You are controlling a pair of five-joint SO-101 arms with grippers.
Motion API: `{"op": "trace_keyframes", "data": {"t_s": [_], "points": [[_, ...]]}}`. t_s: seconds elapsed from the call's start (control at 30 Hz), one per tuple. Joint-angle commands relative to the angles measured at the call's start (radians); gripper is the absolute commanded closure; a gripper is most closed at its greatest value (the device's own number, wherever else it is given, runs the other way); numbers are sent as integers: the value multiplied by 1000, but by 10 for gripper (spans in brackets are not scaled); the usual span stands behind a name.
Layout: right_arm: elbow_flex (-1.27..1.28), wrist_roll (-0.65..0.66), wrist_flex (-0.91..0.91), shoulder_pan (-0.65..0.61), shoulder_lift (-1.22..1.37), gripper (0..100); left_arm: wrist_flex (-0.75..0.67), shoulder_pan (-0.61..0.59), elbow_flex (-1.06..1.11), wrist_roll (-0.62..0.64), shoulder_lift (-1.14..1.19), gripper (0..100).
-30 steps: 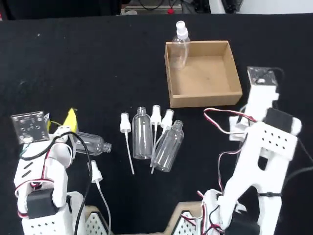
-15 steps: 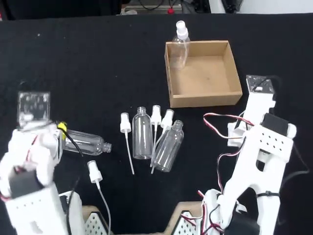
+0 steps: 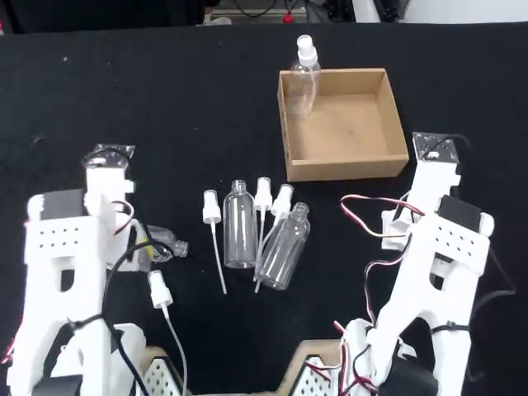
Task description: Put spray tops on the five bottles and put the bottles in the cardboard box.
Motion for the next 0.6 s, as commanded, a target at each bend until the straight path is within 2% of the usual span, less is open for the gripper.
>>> {"op": "trace_keyframes", "data": {"t_s": [0.0, 0.13, 0.4, 0.57], "points": [[-7, 11, -20, 23, -39, 713, 11, 62, 41, 78, 11, 793], [-7, 11, -20, 23, -39, 713, -43, 99, 88, 83, 12, 793], [-7, 11, -20, 23, -39, 713, -344, 116, 320, 84, 11, 793], [-7, 11, -20, 23, -39, 713, -431, 124, 383, 86, 11, 793]]}}
